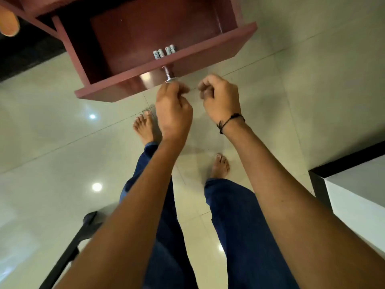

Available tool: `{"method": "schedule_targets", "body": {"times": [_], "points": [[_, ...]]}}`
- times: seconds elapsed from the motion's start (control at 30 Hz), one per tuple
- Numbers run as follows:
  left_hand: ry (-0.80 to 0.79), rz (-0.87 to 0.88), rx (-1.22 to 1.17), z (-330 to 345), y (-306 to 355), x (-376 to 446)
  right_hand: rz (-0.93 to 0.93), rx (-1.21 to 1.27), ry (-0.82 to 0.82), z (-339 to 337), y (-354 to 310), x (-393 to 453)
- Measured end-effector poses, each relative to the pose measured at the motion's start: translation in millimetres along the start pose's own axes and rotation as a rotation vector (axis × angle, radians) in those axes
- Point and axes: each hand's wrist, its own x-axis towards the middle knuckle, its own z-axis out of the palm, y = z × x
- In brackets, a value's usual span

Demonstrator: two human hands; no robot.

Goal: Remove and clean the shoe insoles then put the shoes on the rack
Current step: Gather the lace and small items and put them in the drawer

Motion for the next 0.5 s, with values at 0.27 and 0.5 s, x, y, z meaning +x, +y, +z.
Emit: {"method": "schedule_targets", "body": {"times": [0.27, 0.5], "points": [[-0.220, -0.296, 0.051, 20, -42, -99, 0.168, -0.172, -0.237, 14, 55, -45], [-0.315, -0.413, 0.138, 26, -115, -100, 0.156, -0.284, -0.384, 76, 81, -38]]}}
